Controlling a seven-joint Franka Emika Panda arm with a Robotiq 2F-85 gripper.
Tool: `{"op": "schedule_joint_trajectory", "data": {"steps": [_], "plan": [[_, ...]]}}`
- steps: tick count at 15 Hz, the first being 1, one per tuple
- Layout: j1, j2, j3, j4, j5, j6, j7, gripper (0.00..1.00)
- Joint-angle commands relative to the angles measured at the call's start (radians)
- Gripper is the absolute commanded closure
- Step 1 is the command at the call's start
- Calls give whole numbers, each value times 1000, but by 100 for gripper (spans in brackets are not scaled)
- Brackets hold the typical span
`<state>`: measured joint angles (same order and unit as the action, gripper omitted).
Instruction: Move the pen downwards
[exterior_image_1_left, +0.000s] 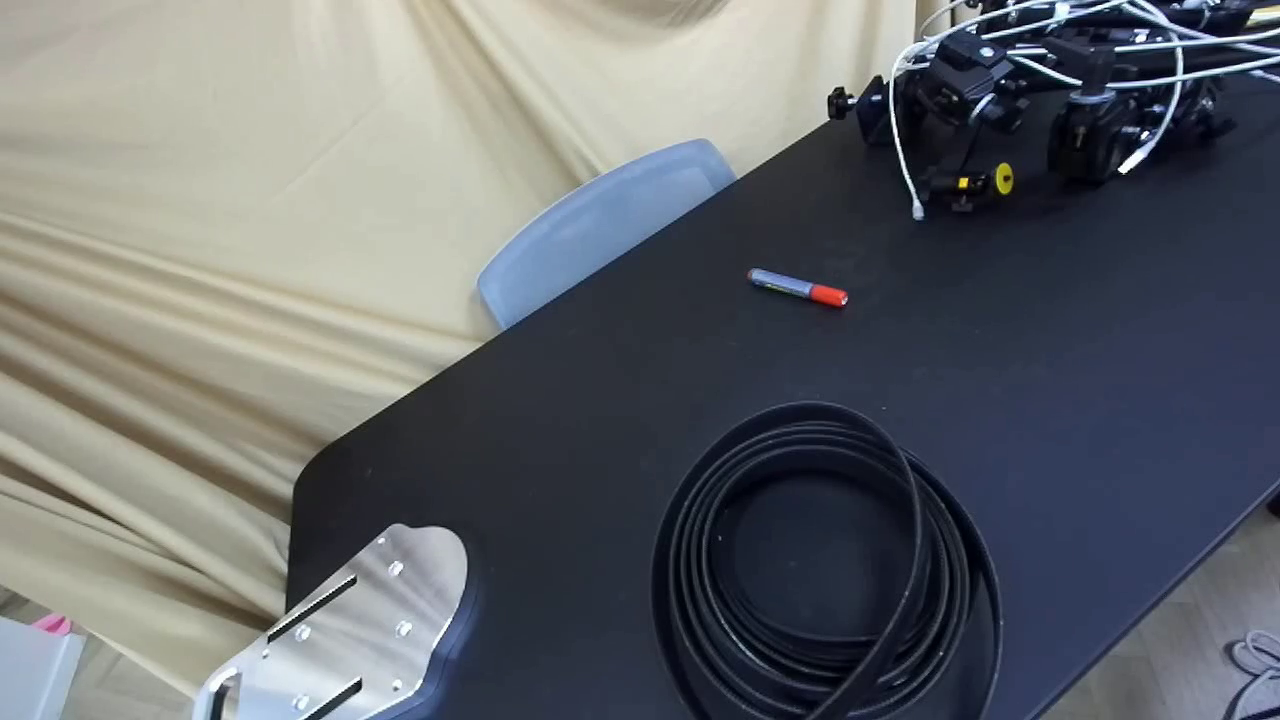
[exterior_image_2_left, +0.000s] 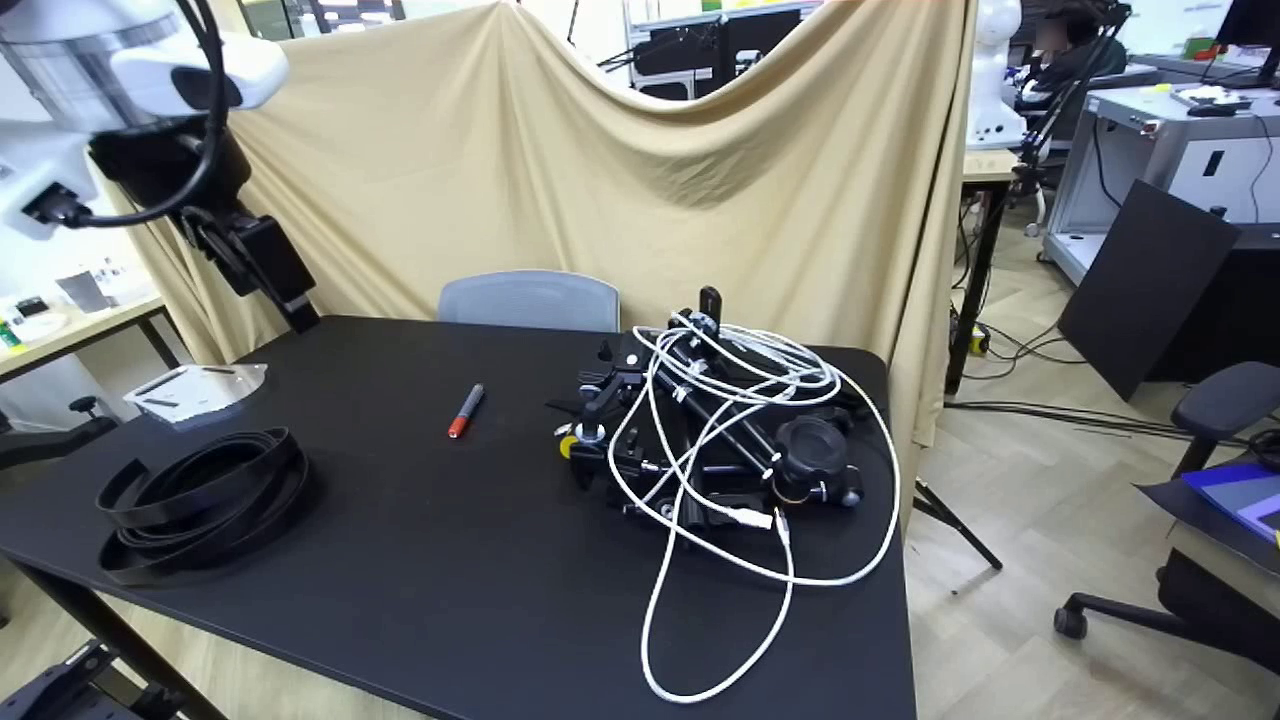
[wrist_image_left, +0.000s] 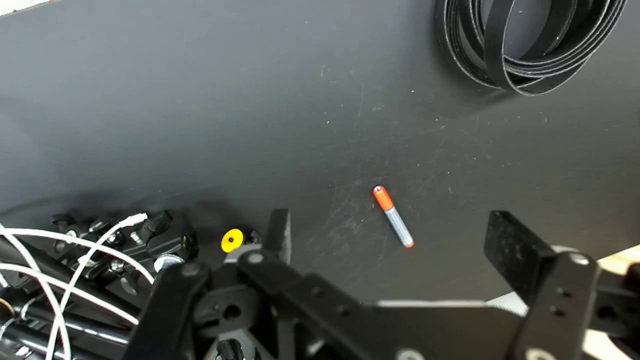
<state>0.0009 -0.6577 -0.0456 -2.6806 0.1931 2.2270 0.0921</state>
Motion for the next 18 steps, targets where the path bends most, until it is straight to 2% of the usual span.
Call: {"op": "schedule_joint_trajectory", "data": {"steps": [1, 3, 6, 11, 18], "plan": [[-7, 0, 6, 2, 4, -4, -3, 0], [-6, 13, 4, 3, 8, 12, -5, 0], [-5, 109, 12, 26, -7, 99, -20, 0], [29, 348, 22, 116, -25, 232, -106, 0], [76, 639, 91, 271, -97, 391, -173, 0]]}}
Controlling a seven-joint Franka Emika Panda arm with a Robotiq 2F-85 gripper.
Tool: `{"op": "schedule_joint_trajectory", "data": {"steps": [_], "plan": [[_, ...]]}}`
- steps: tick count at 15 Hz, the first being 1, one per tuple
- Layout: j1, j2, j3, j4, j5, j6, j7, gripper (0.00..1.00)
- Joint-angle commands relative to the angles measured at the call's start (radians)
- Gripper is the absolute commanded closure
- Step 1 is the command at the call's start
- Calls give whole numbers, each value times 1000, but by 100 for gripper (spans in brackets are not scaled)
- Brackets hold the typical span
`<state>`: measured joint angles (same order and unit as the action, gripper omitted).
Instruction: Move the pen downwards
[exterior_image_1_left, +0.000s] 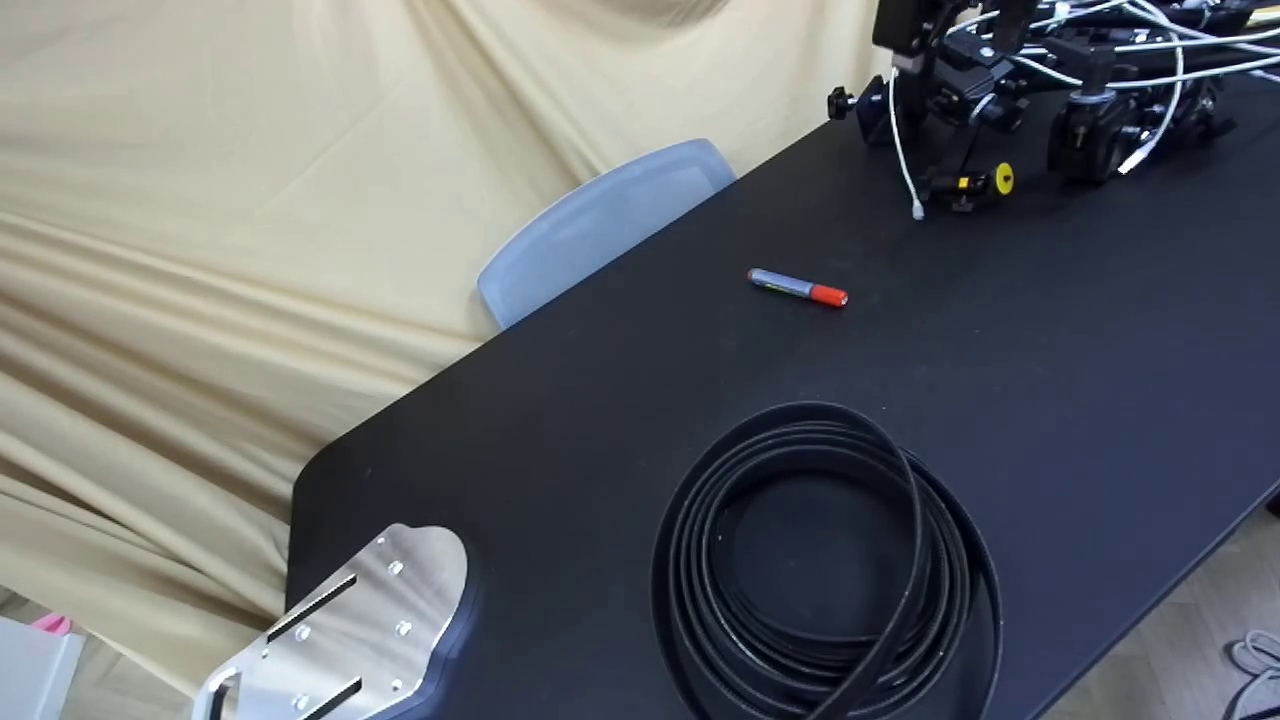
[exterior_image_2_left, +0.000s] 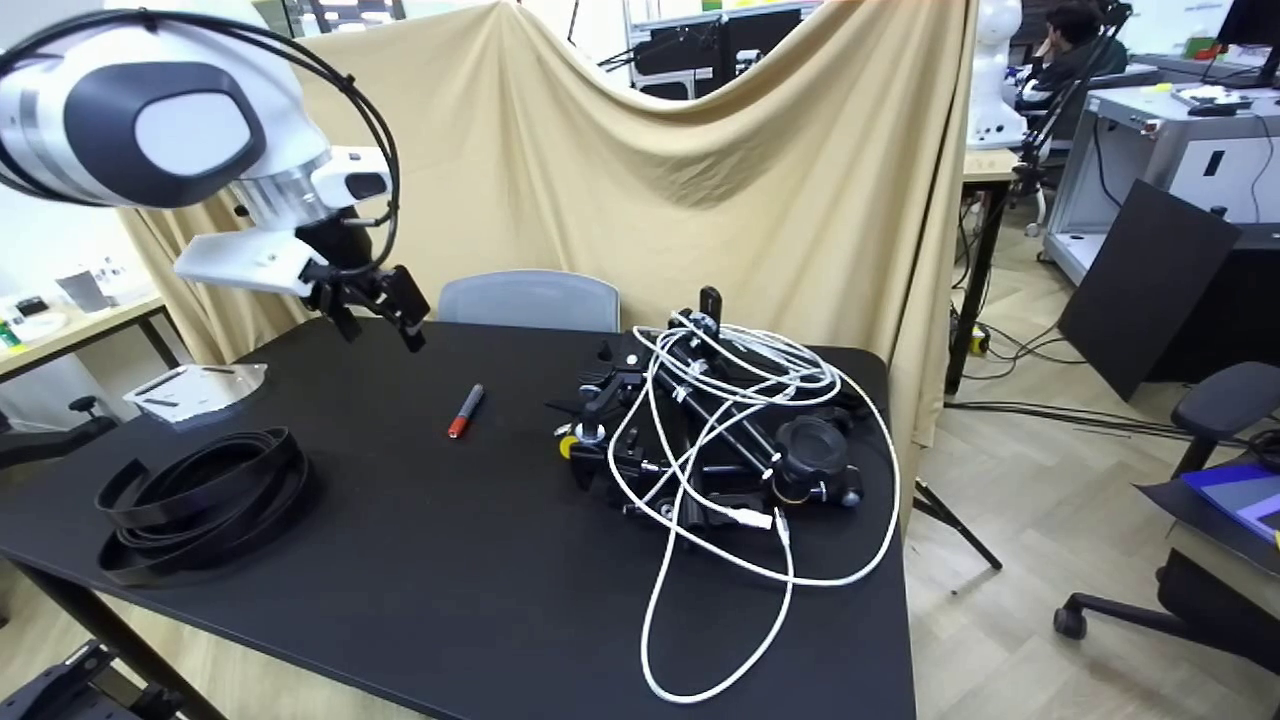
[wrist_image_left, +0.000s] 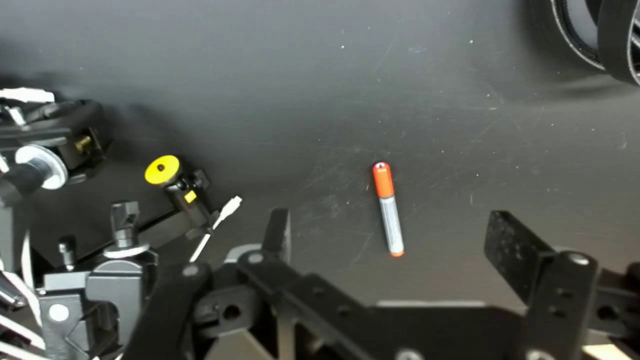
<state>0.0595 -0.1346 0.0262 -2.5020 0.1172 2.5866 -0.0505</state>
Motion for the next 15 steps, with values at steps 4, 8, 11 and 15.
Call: {"op": "schedule_joint_trajectory", "data": {"steps": [4, 8, 11, 15], "plan": [[30, 263, 49, 182, -24, 121, -37, 0], [24, 216, 55, 126, -16, 100, -44, 0], [22, 217, 47, 134, -46, 81, -29, 0], [14, 323, 36, 219, -112, 11, -47, 0]]}}
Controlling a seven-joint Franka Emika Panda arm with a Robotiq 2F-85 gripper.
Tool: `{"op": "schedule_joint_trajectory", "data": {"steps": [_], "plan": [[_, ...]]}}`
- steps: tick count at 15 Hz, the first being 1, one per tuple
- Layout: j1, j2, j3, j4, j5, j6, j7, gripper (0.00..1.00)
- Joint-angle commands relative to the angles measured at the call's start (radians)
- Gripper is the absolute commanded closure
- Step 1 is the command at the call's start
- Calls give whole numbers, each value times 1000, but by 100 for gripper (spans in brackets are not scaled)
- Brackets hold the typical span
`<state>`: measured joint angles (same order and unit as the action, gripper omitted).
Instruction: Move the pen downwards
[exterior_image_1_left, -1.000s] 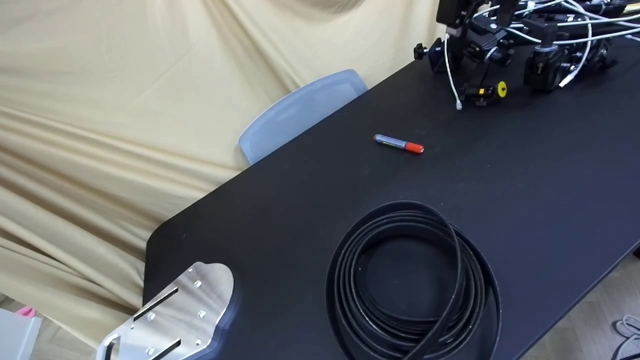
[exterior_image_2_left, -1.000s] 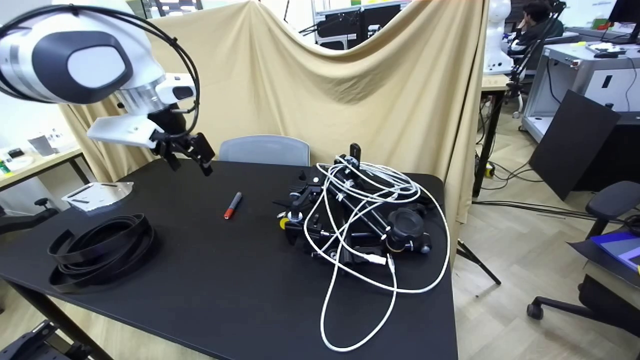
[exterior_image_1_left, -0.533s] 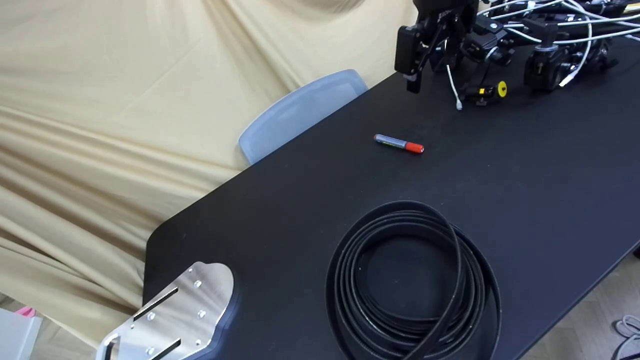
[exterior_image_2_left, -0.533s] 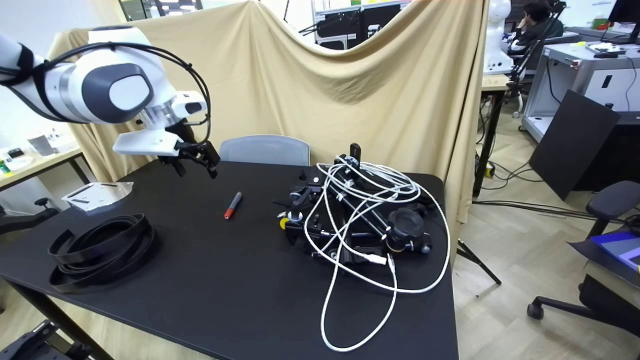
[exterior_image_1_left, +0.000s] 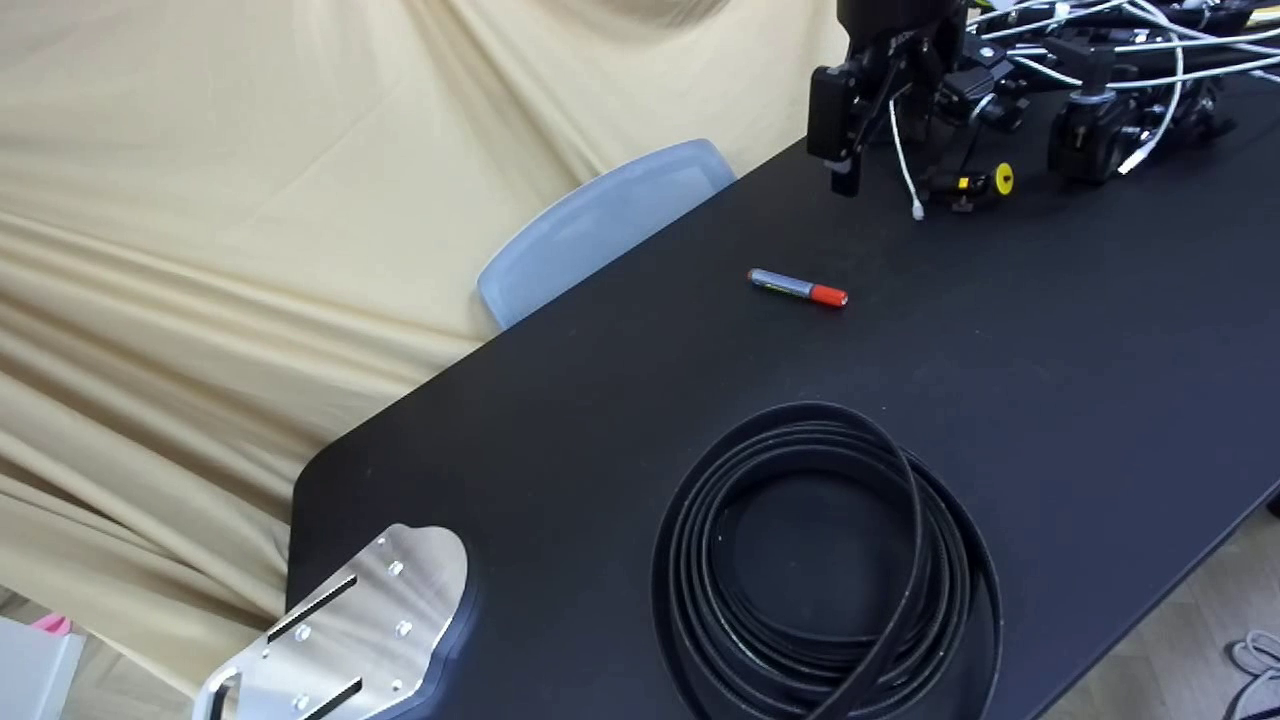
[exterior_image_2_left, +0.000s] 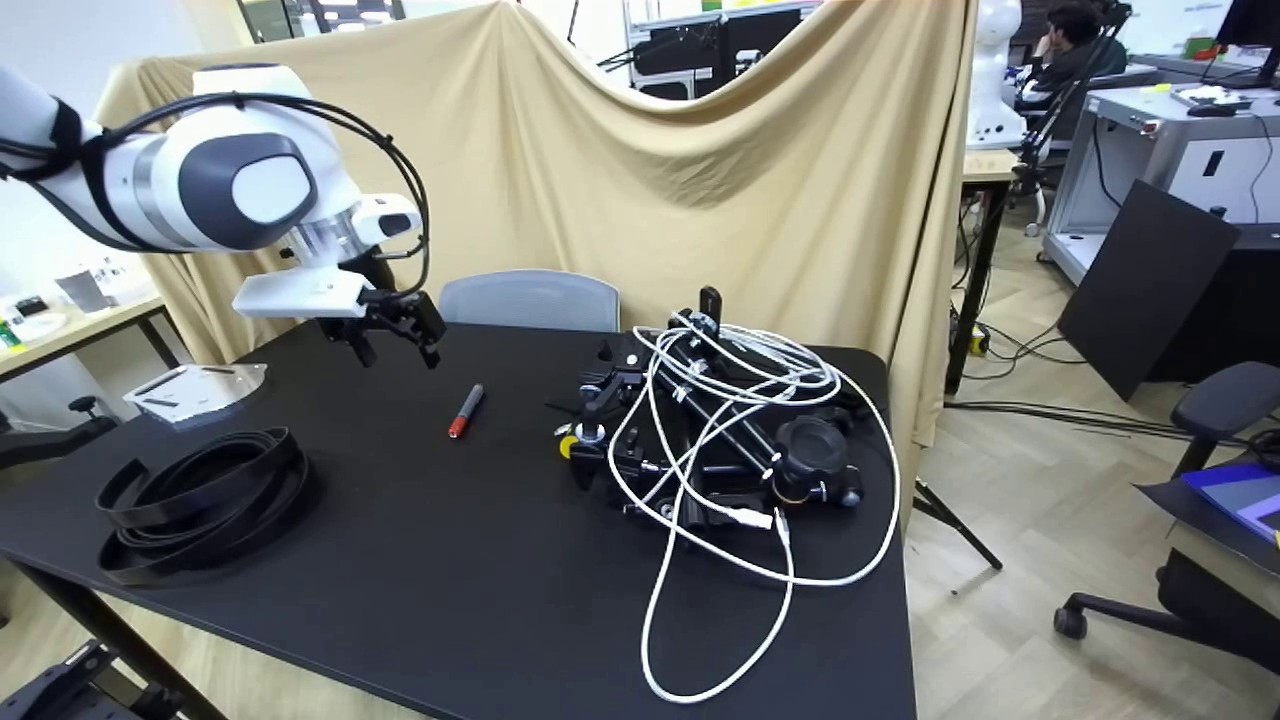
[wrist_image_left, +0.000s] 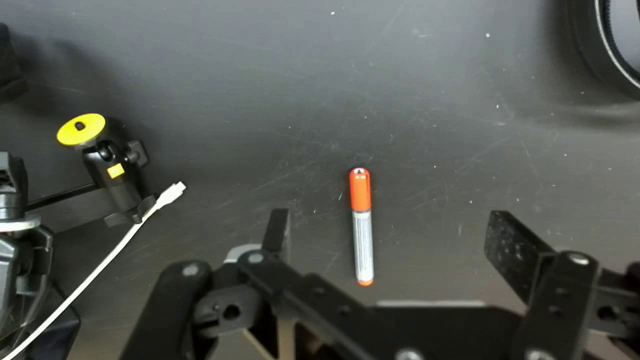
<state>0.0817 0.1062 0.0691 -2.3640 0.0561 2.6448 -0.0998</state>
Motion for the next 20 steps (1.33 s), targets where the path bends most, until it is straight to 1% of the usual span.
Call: {"op": "schedule_joint_trajectory", "data": {"steps": [1, 4, 11, 15, 20], "plan": [[-9, 112, -8, 107, -71, -63, 1, 0], [-5, 205, -11, 183, -125, -58, -6, 0], [4, 412, 16, 377, -114, -57, -11, 0], [20, 498, 19, 467, -118, -64, -2, 0], [33, 578, 14, 550, -120, -75, 5, 0]]}}
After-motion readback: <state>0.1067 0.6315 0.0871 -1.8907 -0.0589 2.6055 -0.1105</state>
